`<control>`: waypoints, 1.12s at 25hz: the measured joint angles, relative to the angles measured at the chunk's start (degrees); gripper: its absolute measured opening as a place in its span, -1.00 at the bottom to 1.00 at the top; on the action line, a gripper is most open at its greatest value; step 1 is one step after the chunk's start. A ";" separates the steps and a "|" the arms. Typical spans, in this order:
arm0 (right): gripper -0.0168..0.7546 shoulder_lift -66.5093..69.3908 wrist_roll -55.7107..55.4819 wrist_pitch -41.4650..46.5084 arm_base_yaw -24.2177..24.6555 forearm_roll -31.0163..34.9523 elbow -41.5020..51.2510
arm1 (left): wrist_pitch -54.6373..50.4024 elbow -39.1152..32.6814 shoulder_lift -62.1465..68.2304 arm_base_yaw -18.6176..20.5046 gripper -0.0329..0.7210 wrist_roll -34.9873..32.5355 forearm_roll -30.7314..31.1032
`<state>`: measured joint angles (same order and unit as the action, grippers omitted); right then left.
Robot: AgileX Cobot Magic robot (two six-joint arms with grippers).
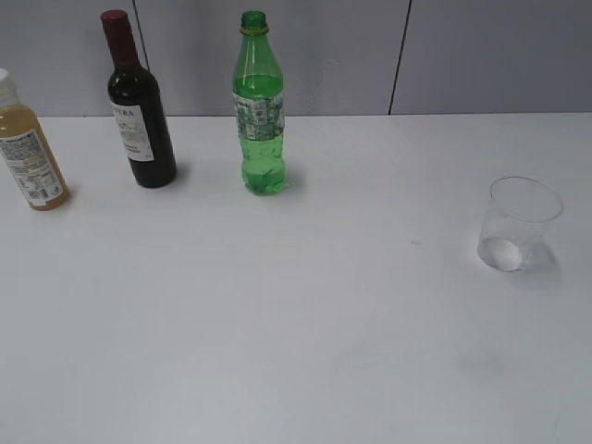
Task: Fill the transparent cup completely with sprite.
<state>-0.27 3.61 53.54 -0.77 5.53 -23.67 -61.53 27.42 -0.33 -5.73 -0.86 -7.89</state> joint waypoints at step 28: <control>0.59 18.76 3.80 -32.95 0.00 4.16 0.04 | 0.00 0.00 0.00 0.00 -0.45 0.00 0.00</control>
<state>18.50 7.41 20.59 -0.77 9.69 -23.63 -61.53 27.42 -0.33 -5.73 -0.86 -7.89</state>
